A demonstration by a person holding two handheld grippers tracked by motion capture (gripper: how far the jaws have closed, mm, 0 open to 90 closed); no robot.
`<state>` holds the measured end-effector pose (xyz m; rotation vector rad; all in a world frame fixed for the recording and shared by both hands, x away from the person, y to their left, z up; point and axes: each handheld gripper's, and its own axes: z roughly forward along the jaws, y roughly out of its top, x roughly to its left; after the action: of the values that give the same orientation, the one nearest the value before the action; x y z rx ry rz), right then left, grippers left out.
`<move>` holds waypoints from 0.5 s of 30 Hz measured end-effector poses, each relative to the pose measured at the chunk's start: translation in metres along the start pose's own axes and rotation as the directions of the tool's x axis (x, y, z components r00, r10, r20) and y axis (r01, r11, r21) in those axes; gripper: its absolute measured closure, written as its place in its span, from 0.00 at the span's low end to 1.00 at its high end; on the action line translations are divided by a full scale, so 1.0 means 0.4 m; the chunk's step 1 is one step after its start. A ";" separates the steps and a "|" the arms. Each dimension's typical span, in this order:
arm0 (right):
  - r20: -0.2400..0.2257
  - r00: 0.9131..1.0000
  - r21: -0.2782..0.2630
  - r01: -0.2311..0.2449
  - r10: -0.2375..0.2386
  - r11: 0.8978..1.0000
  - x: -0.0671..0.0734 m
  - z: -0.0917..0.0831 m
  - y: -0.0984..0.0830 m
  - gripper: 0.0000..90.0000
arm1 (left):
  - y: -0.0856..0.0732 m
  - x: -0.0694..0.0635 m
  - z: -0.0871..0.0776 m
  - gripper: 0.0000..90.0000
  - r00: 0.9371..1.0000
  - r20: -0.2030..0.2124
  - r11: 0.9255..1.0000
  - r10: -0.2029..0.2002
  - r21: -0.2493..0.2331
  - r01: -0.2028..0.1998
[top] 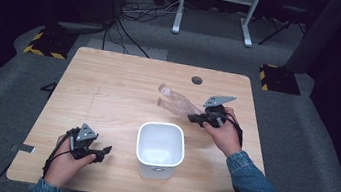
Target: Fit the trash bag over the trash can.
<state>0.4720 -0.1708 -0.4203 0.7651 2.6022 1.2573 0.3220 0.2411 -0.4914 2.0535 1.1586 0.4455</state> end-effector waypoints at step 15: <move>-0.060 0.998 -0.174 0.000 -0.011 0.985 0.078 -0.131 0.119 1.00 | 0.002 0.001 -0.002 0.32 1.000 0.002 1.000 -0.004 -0.004 0.004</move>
<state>0.4450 -0.1665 -0.3478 0.6976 2.4948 1.5047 0.3222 0.2414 -0.4901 2.0468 1.1598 0.4438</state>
